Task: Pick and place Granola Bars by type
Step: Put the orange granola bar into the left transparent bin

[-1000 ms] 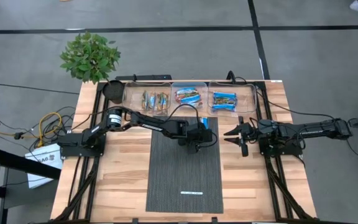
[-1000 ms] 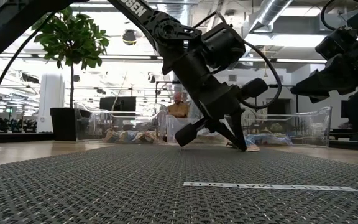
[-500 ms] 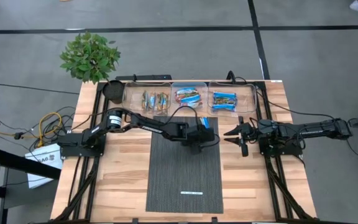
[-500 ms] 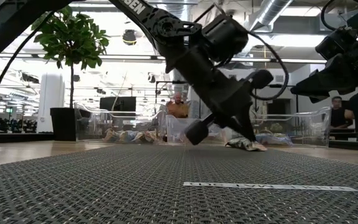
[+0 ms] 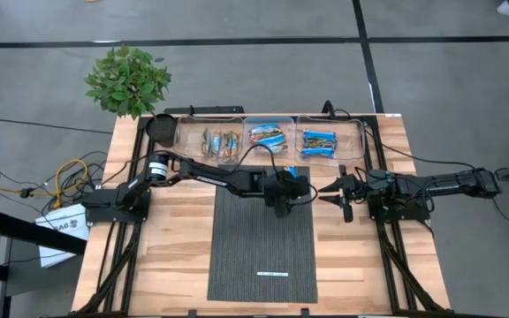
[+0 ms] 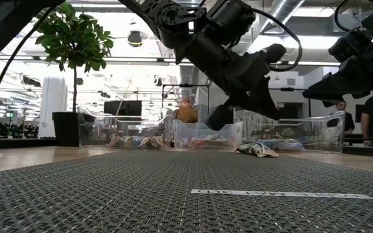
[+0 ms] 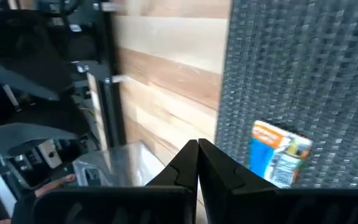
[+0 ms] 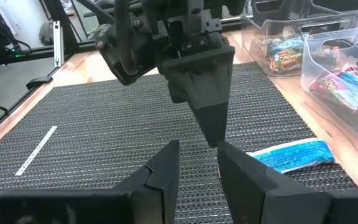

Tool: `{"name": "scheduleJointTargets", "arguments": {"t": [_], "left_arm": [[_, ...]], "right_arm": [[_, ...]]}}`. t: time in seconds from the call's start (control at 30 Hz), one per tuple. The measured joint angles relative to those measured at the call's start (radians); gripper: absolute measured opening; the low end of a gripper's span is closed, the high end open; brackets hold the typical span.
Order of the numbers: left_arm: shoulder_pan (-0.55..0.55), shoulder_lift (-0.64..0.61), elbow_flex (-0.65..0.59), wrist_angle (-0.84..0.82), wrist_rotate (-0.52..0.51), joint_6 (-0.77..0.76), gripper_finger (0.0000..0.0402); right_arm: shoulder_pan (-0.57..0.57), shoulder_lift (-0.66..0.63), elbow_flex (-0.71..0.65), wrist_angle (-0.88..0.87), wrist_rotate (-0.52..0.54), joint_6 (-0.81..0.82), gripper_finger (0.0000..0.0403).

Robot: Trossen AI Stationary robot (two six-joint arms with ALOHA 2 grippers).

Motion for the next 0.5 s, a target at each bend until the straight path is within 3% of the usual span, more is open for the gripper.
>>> {"name": "scheduleJointTargets", "arguments": {"t": [0.2,0.5], "left_arm": [[0.02,0.003,0.001,0.026,0.099,0.007,0.0004],[0.06,0.008,0.001,-0.003,0.089,-0.004,0.0042]], "right_arm": [[0.0,0.0,0.0,0.0,0.0,0.0,0.0102],[0.0,0.0,0.0,0.0,0.0,0.0,0.0102]]}}
